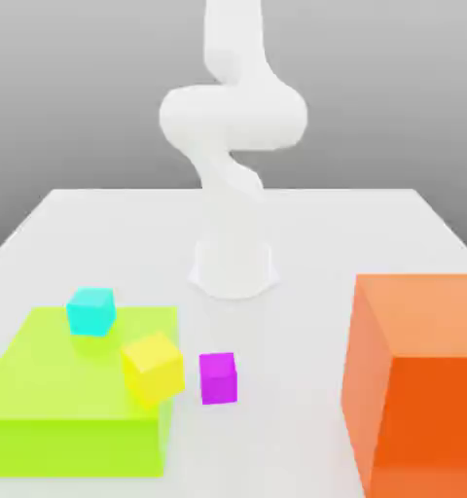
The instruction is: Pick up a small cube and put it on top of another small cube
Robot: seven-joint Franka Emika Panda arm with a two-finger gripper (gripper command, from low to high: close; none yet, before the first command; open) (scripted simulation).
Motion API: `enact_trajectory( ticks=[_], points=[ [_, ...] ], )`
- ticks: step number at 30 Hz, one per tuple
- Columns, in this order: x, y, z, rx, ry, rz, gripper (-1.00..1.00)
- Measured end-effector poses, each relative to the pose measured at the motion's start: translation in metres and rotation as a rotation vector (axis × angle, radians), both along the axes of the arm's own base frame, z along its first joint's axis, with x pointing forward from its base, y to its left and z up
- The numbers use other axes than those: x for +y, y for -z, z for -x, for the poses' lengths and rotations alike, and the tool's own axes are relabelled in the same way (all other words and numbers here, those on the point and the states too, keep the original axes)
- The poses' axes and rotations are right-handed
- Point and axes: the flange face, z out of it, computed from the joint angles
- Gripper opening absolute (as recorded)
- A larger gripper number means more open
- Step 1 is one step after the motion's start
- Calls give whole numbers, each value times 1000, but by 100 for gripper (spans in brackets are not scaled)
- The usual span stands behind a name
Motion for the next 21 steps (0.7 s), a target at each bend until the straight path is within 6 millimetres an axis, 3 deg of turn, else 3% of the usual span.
enact_trajectory(
  ticks=[5,10,15,21],
  points=[
    [-12,84,-34,123,170,-154,0],
    [-17,168,-51,242,349,-274,0],
    [-18,251,-50,356,539,-366,0],
    [-17,343,-29,478,784,-441,0]
  ],
)
